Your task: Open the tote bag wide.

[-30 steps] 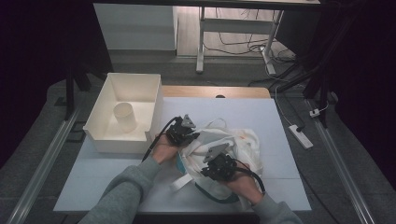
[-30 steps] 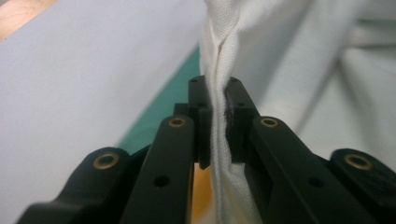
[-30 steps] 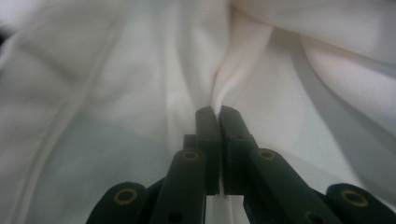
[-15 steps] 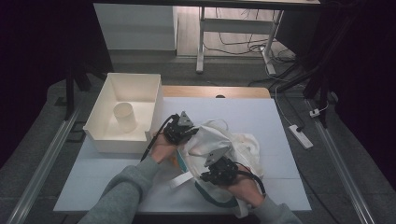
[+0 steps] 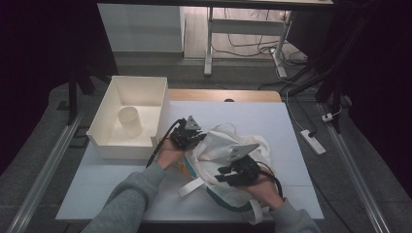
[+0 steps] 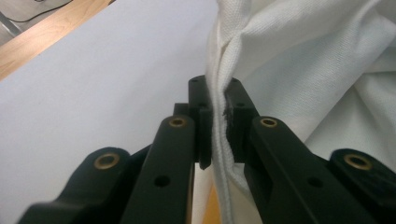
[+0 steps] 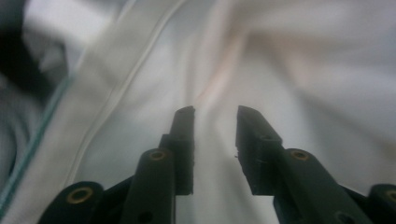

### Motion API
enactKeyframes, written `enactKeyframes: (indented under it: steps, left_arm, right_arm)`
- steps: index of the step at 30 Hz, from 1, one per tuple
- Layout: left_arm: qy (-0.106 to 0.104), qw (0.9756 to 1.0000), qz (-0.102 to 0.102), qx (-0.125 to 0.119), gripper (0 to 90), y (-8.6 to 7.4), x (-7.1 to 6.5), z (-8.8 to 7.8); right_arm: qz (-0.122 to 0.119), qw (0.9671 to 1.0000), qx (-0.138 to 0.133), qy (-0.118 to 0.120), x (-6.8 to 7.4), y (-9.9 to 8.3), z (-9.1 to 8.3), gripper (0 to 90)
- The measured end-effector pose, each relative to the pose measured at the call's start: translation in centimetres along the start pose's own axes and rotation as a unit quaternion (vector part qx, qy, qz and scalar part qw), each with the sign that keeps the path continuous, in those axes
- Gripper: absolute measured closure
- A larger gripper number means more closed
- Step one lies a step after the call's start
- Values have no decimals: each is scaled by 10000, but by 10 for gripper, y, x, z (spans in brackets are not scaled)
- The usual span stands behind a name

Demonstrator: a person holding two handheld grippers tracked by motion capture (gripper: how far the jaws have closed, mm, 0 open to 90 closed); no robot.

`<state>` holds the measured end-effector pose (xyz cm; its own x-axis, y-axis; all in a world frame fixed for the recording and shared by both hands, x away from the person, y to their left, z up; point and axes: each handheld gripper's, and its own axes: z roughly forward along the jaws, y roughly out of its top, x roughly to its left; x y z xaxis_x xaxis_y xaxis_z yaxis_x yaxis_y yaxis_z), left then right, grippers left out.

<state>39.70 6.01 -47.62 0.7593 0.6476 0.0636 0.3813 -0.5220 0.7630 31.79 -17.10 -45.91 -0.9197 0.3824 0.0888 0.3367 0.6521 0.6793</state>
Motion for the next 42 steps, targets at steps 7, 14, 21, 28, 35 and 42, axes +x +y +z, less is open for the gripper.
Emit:
enactKeyframes:
  steps: [7, 14, 21, 28, 35, 42]
  left_arm:
    - [0, 10000, -23, 35, 839, 0, -1, 3]
    - [-36, 10000, -39, 32, 839, -2, 1, 4]
    - [-25, 10000, -38, -2, 840, -2, 1, 3]
    - [-22, 10000, -67, -38, 840, -3, 3, 2]
    - [-95, 9999, -116, 80, 840, -4, 3, 6]
    - [-200, 9996, -146, 142, 833, -5, 4, 7]
  right_arm:
    - [208, 9946, -6, -1012, -23, 2, -5, 771]
    - [-3, 9891, 1002, -1079, -27, -2, 36, 897]
    - [57, 9873, 1204, -1040, -23, -19, 29, 899]
    - [36, 9815, 1339, -1371, -22, -32, 10, 899]
    - [255, 9816, 1331, -1342, -30, -44, 10, 900]
    - [269, 9835, 1206, -1325, -31, -44, 8, 898]
